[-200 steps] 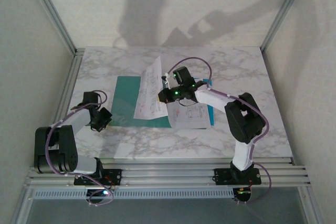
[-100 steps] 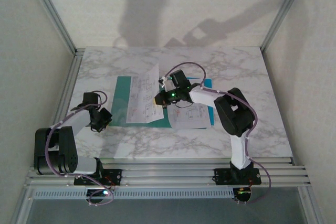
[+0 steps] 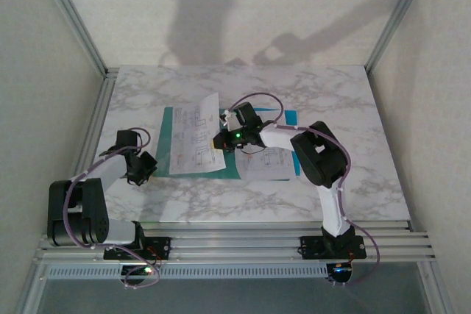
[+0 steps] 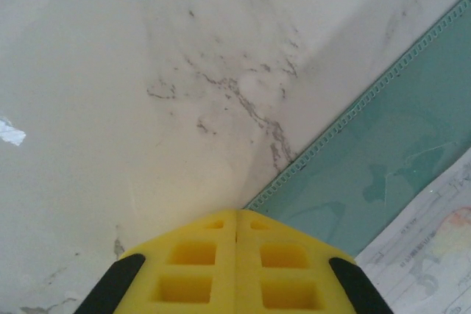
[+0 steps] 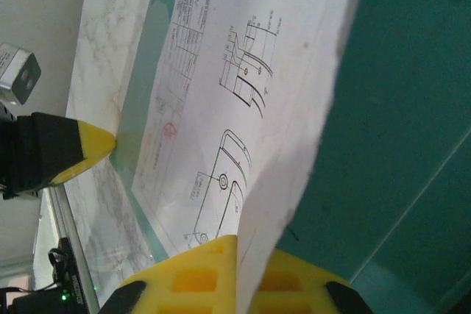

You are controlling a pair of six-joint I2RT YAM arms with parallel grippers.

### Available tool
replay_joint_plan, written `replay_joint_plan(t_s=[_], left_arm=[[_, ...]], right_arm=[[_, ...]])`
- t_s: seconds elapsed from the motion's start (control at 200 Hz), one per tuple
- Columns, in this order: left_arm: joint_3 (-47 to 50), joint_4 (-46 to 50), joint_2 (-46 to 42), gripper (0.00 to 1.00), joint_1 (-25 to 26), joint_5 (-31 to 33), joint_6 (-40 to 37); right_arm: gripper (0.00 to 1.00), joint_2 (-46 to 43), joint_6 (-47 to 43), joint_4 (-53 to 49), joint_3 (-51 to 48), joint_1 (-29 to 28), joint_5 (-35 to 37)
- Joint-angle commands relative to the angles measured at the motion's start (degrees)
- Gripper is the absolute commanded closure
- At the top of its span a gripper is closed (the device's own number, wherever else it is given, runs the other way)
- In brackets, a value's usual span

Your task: Put the files into the folder

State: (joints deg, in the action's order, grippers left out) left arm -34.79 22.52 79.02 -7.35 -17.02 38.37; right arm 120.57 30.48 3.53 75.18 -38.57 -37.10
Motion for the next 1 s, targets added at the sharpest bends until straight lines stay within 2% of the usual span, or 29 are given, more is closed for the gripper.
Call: replay_joint_plan(t_s=[0.0, 0.32, 0.616, 0.996], left_arm=[[1.72, 3.84, -0.73, 1.0, -0.2, -1.52, -0.24], [3.05, 3.37, -2.27, 1.0, -0.2, -4.22, 1.24], [3.65, 3.47, -4.17, 1.0, -0.19, -6.96, 2.32], [-1.54, 7.94, -5.86, 0.99, -1.34, -1.88, 1.25]], right_arm=[[1.0, 1.3, 2.87, 2.9, 1.77, -1.45, 1.44], [1.0, 2.73, 8.27, 7.22, 0.67, -2.74, 4.99], [1.0, 4.09, 8.73, 6.65, 0.77, -3.96, 6.29], [1.0, 4.14, 5.37, 4.01, 1.13, -3.94, 3.99]])
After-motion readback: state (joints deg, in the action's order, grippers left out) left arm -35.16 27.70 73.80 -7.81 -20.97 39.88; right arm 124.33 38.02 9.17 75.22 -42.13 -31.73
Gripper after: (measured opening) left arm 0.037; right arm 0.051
